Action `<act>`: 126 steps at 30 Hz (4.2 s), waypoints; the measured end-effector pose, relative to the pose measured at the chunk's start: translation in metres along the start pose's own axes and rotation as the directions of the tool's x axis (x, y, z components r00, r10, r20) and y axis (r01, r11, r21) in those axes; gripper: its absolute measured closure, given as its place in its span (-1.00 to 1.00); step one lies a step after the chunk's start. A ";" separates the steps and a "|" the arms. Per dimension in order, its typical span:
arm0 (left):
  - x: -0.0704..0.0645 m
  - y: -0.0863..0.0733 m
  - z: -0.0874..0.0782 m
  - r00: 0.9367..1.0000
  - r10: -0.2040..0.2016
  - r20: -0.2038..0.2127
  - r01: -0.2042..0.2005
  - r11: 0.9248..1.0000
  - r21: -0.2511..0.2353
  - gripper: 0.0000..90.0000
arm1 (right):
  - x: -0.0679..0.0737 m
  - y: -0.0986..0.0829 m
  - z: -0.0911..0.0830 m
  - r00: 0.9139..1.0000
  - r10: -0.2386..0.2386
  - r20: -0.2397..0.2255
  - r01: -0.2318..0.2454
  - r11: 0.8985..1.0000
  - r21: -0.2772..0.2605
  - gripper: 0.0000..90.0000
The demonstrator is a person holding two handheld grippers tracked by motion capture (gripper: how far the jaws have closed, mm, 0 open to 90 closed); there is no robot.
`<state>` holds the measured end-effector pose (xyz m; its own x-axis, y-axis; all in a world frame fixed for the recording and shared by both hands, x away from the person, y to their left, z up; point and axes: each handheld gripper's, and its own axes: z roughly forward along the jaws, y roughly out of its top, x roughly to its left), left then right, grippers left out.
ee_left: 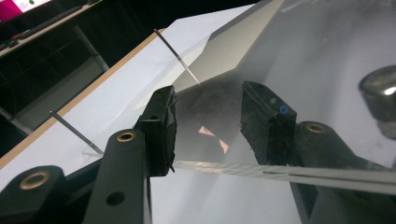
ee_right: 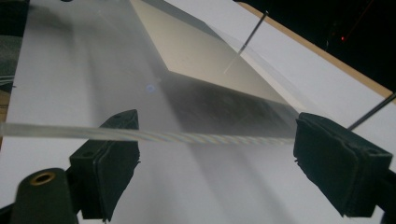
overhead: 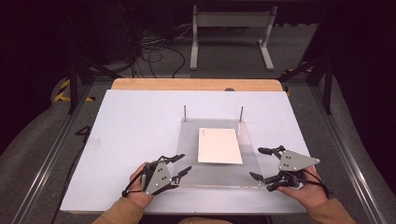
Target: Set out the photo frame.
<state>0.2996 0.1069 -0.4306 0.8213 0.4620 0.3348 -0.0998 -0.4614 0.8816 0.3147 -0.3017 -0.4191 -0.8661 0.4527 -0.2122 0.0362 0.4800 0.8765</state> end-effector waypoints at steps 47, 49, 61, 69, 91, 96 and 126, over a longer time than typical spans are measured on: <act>0.038 0.040 0.002 0.998 -0.016 -0.054 0.009 0.993 -0.121 0.26 | -0.010 0.051 0.006 0.960 -0.219 0.175 0.235 0.969 -0.073 0.48; 0.042 0.044 0.003 0.998 -0.017 -0.062 0.009 0.991 -0.131 0.25 | -0.015 0.056 0.006 0.955 -0.229 0.190 0.247 0.966 -0.074 0.48; 0.059 0.078 0.000 0.993 0.016 -0.115 -0.039 0.979 -0.200 0.30 | -0.036 0.085 -0.002 0.933 -0.273 0.233 0.301 0.949 -0.090 0.46; 0.065 0.093 -0.017 0.994 0.004 -0.113 -0.032 0.968 -0.249 0.30 | -0.032 0.105 -0.012 0.957 -0.232 0.177 0.256 0.957 -0.133 0.50; 0.075 0.117 -0.051 0.985 -0.173 -0.004 0.162 0.931 -0.328 0.30 | -0.023 0.153 -0.041 0.993 -0.117 0.004 0.115 0.967 -0.226 0.62; 0.077 0.116 -0.052 0.977 -0.211 0.017 0.206 0.930 -0.305 0.30 | -0.027 0.155 -0.040 0.996 -0.086 -0.033 0.076 0.971 -0.225 0.62; 0.097 0.099 -0.031 0.950 -0.311 0.033 0.308 0.912 -0.272 0.34 | -0.061 0.146 -0.011 0.997 0.030 -0.064 -0.044 0.972 -0.229 0.46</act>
<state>0.3519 0.1293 -0.3005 0.8293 0.5578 0.0326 0.0093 -0.0721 0.9974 0.3672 -0.2673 -0.2732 -0.8948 0.4177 -0.1577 -0.0409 0.2750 0.9606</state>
